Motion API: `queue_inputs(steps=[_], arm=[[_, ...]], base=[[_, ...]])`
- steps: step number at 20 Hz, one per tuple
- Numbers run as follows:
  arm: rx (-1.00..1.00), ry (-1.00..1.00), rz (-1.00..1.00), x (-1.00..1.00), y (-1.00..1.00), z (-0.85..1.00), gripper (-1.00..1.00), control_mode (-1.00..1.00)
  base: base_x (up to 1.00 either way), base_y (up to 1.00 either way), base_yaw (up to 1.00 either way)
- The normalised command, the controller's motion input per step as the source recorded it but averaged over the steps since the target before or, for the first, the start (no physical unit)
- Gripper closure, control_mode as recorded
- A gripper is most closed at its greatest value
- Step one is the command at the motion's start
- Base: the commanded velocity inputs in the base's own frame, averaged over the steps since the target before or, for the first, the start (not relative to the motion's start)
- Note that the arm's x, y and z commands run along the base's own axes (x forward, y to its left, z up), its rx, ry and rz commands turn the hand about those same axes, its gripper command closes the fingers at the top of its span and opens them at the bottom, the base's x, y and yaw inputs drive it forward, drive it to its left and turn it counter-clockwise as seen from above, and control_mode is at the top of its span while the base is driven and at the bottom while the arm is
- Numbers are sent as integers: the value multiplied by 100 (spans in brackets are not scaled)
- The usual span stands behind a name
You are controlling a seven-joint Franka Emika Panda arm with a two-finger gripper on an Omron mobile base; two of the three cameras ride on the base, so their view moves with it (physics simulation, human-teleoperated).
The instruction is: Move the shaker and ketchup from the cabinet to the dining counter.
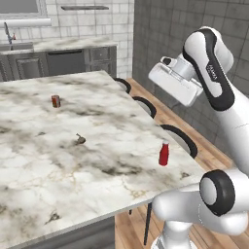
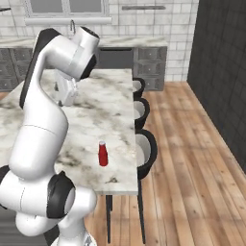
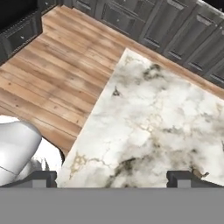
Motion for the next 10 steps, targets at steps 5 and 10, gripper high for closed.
queue_inputs(steps=[5, 10], arm=[[-4, -5, 12, -8, 0, 0, -100, 100], [0, 0, 0, 0, 0, 0, -100, 100]], base=[[-32, 1, 8], [-88, 27, 34]])
